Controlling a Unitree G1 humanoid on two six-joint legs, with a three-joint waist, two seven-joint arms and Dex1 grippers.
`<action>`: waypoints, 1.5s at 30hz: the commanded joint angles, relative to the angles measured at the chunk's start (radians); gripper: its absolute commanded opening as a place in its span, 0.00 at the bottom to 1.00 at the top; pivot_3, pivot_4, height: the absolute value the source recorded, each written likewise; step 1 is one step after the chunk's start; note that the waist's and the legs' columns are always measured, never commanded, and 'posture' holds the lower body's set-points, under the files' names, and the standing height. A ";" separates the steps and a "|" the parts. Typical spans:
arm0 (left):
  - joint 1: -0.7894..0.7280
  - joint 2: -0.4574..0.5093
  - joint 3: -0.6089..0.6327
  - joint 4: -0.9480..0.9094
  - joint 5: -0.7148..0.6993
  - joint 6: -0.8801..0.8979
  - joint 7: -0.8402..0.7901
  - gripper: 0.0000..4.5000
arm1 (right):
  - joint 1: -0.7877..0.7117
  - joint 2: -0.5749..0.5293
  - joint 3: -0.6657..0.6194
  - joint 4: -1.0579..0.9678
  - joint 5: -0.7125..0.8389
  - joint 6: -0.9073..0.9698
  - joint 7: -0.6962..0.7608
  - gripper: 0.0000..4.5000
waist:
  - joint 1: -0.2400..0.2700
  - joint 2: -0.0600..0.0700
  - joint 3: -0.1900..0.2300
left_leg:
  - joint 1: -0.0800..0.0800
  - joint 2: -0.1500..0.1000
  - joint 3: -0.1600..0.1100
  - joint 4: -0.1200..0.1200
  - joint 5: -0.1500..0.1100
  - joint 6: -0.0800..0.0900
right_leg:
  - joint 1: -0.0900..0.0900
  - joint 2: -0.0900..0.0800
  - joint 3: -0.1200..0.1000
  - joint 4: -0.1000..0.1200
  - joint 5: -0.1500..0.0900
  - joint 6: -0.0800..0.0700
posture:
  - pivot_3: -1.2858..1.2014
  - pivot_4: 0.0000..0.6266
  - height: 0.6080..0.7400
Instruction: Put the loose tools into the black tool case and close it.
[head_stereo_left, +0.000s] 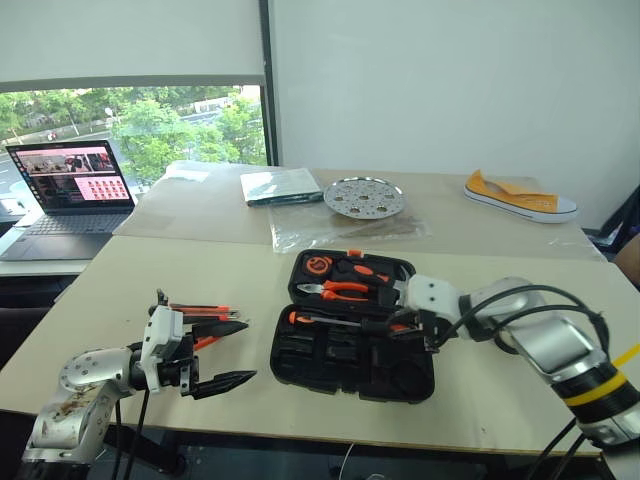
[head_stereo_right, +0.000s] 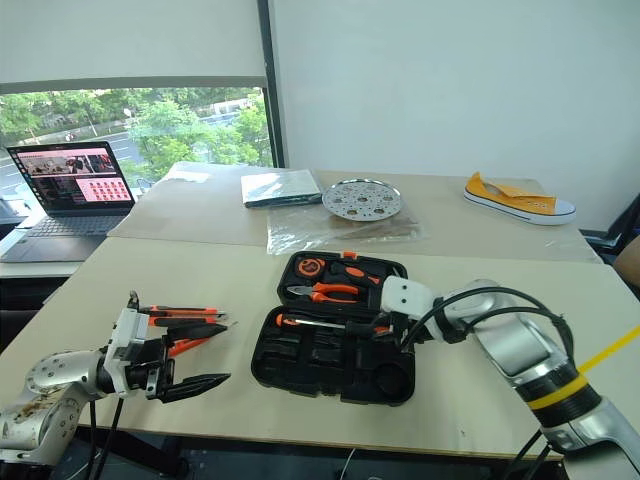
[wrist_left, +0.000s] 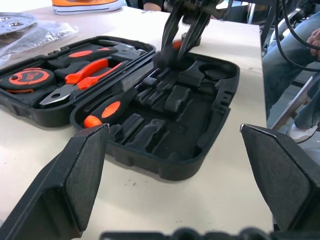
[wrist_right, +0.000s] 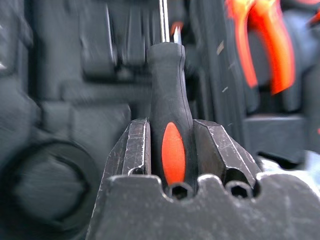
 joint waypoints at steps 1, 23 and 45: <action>0.012 0.001 0.015 -0.032 -0.004 -0.021 0.009 1.00 | -0.035 -0.005 0.030 0.018 -0.067 -0.003 0.029 0.21 | -0.003 0.000 0.000 | 0.000 0.000 0.000 0.000 0.000 0.000 | 0.000 0.000 -0.001 0.000 0.000 0.000 | 0.52 0.24 1.00; -0.018 -0.002 -0.003 0.000 0.019 -0.032 0.015 1.00 | 0.033 0.020 -0.014 -0.055 -0.058 -0.012 0.078 0.44 | -0.011 -0.001 -0.001 | 0.004 0.001 0.000 0.001 0.000 -0.001 | 0.003 0.000 0.000 0.001 0.000 0.000 | 0.52 0.24 1.00; -0.036 0.020 0.005 0.061 0.056 -0.059 0.006 1.00 | 0.020 0.138 -0.079 0.053 0.028 -0.084 0.084 0.01 | -0.015 -0.001 0.000 | 0.004 0.001 0.001 0.000 0.001 -0.002 | 0.002 0.000 0.001 0.003 0.000 -0.001 | 0.52 0.24 1.00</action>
